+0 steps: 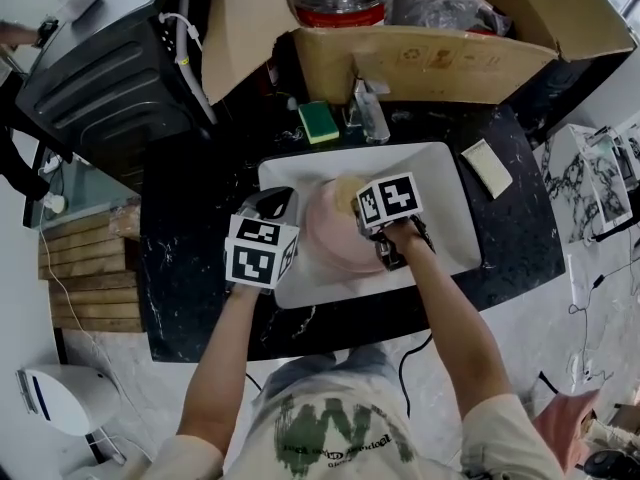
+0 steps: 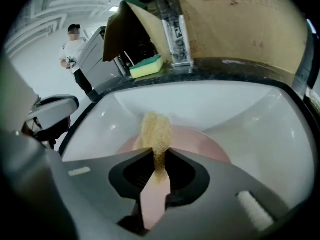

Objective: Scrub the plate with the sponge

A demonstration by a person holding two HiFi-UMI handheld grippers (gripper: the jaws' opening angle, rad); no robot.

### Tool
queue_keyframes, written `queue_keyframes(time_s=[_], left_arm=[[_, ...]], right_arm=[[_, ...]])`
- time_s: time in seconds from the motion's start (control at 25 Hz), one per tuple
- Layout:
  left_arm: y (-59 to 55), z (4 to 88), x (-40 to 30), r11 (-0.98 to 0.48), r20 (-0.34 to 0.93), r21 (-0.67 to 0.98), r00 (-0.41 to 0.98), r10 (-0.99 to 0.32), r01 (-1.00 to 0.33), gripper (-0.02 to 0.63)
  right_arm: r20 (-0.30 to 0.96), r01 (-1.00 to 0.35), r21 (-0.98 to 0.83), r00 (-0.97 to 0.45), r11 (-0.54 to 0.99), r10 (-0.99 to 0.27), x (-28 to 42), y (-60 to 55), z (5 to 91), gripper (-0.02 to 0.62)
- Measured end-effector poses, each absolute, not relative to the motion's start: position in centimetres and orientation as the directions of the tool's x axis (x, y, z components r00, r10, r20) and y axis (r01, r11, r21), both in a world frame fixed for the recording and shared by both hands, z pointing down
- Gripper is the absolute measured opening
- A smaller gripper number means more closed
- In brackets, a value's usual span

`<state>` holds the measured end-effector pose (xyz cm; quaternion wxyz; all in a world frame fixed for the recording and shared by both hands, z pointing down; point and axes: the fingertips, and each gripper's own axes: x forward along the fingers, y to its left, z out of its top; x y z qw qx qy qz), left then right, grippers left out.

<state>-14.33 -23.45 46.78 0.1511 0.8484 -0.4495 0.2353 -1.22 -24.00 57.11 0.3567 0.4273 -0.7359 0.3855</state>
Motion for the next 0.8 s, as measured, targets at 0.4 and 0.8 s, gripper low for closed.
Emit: queue_keyframes(time_s=[0.4,0.8], left_arm=[[-23.4,46.8,-14.9,-0.535,0.536,0.045,0.472,-0.700,-0.844,0.005],[-23.4,46.8,-15.1,-0.531,0.538,0.043,0.468,-0.701,-0.846,0.005]], right_arm=[[0.859,-0.810,-0.349,-0.478,0.472,-0.185,-5.3,-22.1,57.4,0.063],[0.880,-0.780,-0.379,-0.470,0.497,-0.067,-7.8,-20.3,60.2,0.063]])
